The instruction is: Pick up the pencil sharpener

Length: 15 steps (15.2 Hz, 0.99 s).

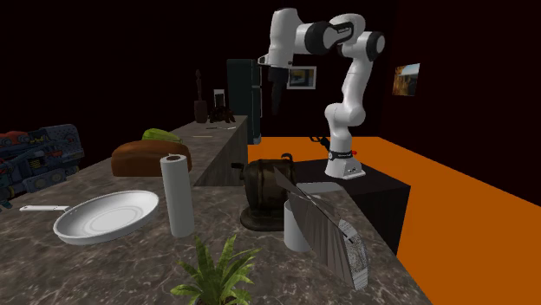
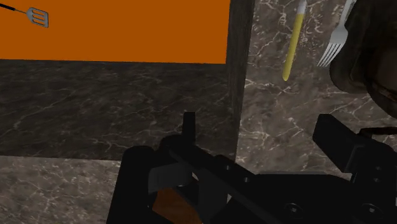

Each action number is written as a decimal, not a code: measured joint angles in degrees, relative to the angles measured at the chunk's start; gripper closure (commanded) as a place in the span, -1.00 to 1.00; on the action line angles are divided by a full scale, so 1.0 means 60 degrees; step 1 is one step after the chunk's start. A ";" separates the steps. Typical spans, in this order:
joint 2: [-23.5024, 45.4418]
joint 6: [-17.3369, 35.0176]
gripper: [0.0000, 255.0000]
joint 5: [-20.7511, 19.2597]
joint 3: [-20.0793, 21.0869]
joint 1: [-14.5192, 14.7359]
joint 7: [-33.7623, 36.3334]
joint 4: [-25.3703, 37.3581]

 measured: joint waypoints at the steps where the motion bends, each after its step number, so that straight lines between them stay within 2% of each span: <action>1: 0.0349 0.0051 -1.00 -0.0068 0.0176 -0.0007 0.0343 0.0230; 8: 0.3112 0.0189 -1.00 -0.1007 0.1127 0.0144 0.2759 0.2241; 15: 0.6048 -0.0205 -1.00 -0.2215 0.1323 0.1019 0.4904 0.4833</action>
